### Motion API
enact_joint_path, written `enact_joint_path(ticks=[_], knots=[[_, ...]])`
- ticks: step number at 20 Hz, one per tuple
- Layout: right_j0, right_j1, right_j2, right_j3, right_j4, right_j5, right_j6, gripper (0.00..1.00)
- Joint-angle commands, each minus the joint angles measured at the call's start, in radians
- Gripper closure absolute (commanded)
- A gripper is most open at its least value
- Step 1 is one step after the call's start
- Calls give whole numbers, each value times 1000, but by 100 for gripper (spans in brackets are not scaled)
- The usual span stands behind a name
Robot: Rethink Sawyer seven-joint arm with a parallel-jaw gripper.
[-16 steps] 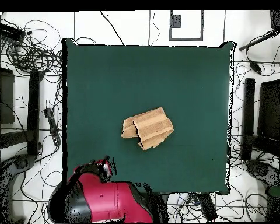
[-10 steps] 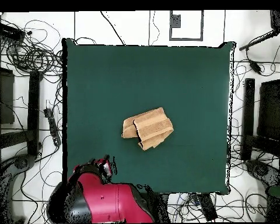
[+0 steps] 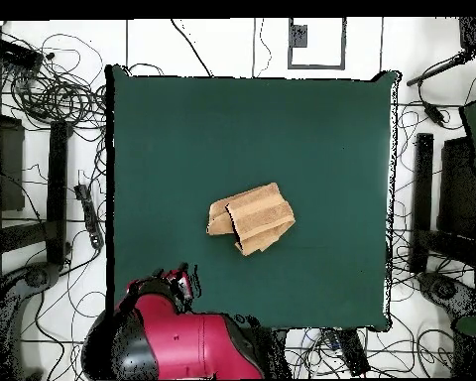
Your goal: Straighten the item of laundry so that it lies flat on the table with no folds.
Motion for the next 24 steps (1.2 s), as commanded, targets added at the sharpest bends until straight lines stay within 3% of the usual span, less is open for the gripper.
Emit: enact_joint_path(ticks=[1,5,10,18,24], knots=[[23,93,10,18,46,-39,244,0],[11,119,14,37,34,-91,239,0],[13,225,15,41,40,-219,273,0],[40,381,-20,-25,48,-338,254,0],[24,449,-17,-73,63,-360,229,0]])
